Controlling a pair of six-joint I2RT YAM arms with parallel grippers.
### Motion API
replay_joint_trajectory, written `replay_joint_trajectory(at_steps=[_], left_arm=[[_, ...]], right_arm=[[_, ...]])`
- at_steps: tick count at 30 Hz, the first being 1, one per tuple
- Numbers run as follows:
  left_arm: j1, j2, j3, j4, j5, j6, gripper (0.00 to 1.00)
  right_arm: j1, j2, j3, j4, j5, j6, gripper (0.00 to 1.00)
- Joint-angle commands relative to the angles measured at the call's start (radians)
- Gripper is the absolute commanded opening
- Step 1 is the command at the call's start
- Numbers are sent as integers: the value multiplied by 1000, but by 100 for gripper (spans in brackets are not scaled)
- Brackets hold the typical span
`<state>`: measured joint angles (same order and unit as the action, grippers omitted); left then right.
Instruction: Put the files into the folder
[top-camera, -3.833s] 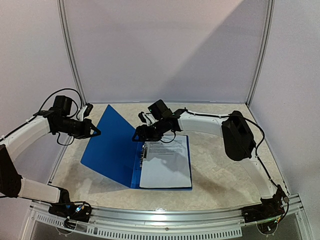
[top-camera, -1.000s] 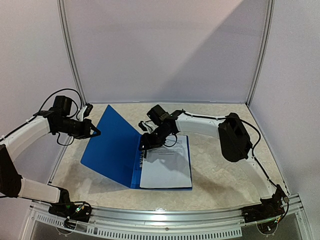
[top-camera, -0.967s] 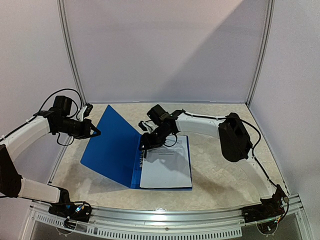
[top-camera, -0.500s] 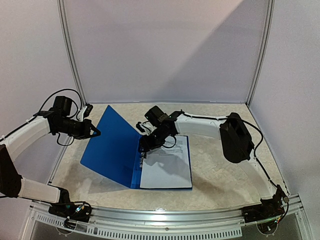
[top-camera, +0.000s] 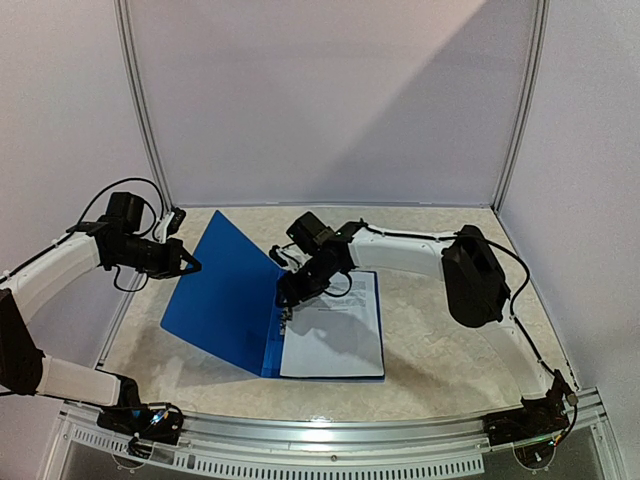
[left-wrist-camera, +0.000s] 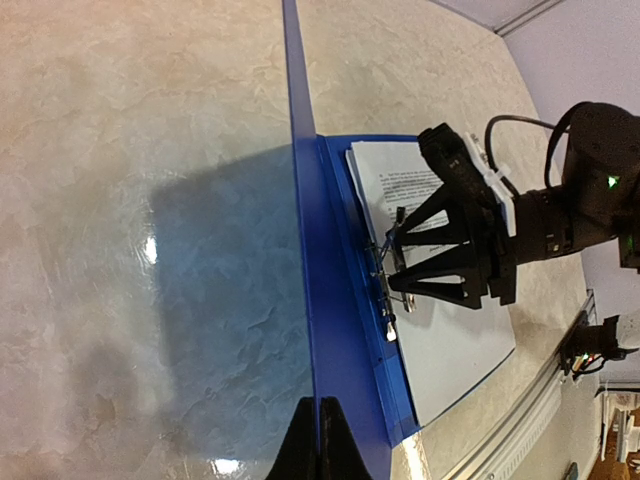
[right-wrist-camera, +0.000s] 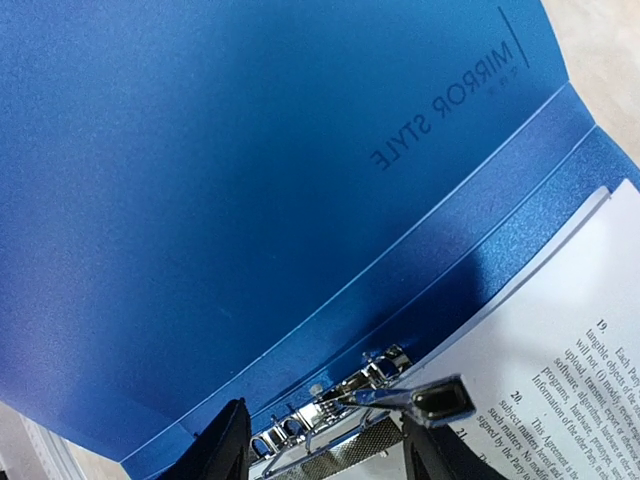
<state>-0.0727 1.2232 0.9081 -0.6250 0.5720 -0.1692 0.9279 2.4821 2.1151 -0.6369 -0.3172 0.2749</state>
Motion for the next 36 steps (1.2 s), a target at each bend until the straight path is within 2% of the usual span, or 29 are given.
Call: replay_joint_trajectory(at_steps=[1,8,24,30,32,36], left_arm=[[11,-7,-9,12,6,6,0],[12,-8,-9,12,7,5,0],[12,-11,-8,12,9,4,0],[11,-14,-8,10,9,3,0],[12,-13,-8,12,9,4,0],[11,-14,-8,12,8,2,0]], right_arm=[[26,-65,-9,-49,36,-29,54],[42,-84,-10,-107,75,-51,60],[56,-151,4,-163,141,-102,65],[56,-159,10,-153,83,-118,65],[57,-165,8,-122,63,-105,63],[57,-146,20,-60,60,-62,46]])
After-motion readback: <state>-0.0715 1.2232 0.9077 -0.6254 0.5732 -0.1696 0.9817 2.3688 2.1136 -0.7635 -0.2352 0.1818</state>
